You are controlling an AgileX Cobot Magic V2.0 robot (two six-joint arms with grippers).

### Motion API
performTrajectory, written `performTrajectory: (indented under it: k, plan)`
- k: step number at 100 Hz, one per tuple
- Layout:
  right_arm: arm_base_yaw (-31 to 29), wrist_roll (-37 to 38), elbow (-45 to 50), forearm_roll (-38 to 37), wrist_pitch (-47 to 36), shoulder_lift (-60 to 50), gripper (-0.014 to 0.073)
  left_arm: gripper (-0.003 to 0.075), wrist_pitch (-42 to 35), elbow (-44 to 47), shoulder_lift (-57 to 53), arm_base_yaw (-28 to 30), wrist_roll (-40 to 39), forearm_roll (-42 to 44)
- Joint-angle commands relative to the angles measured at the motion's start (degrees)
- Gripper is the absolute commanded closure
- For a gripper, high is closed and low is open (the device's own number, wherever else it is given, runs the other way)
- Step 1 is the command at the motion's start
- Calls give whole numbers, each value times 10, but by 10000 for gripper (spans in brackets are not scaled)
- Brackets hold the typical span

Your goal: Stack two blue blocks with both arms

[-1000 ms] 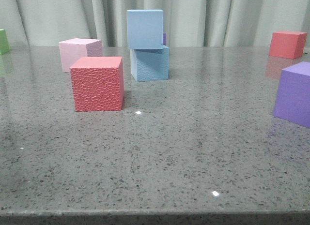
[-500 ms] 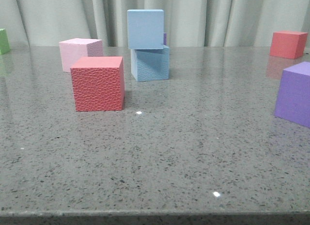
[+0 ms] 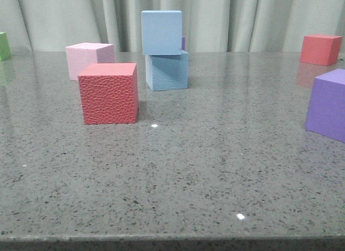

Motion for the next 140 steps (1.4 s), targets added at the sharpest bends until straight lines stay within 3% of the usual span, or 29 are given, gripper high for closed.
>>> performTrajectory:
  k: [1,25,36,51,72,81,95,124,140]
  plan:
    - [-1,-1,-11,-19,-46,-4,706,738,-42,-14,4,-4,-5,7]
    - [-1,-1,-11,-19,-46,-4,706,738,28,-12,4,-3,-4,-10]
    - [-1,-1,-11,-19,-46,-4,706,738,11,2,4,17,23,-5]
    - [-1,-1,-11,-19,-46,-4,706,738,-84,24,4,98,123,-36]
    - [-1,-1,-11,-19,-46,-4,706,738,-245,55,0,257,318,-152]
    - [-1,-1,-11,-19,-46,-4,706,738,-276,73,-23,310,369,-185]
    - [-1,-1,-11,-19,-46,-4,706,738,-284,104,-55,371,412,-228]
    - [-1,-1,-11,-19,-46,-4,706,738,-326,219,-143,473,416,-277]
    - [-1,-1,-11,-19,-46,-4,706,738,-326,269,-178,500,416,-294]
